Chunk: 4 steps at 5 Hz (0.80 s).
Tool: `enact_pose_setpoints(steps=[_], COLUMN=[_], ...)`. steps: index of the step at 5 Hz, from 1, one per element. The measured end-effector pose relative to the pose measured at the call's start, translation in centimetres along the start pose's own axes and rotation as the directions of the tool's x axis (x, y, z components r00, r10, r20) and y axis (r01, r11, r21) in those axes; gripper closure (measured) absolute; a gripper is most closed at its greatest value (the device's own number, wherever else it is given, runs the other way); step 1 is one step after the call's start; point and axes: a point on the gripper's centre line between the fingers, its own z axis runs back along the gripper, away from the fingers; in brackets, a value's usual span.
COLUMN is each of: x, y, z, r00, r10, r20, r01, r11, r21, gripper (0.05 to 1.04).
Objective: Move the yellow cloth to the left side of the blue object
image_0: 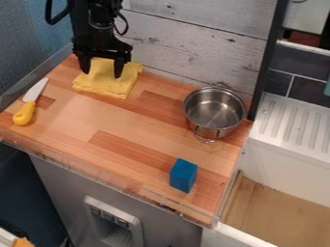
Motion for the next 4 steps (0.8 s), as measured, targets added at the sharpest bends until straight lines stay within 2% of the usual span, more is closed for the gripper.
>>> enact_pose_setpoints(steps=[1,2,3,4], x=[-0.2,-0.3,-0.9,-2.1], y=[-0.9,-1.2,-1.3,-1.6], z=[-0.7,-0.9,-1.4,-1.6], r00=[1.0,1.0,0.999,0.999], r10=[0.002,0.016,0.035,0.038], r20=[-0.015,-0.007,-0.014,-0.031], r01=[-0.003,-0.017,-0.036,-0.04], r11=[0.999,0.998,0.997,0.995], r21=[-0.046,-0.063,-0.064,-0.086], gripper=[0.083,0.083,0.083,0.083])
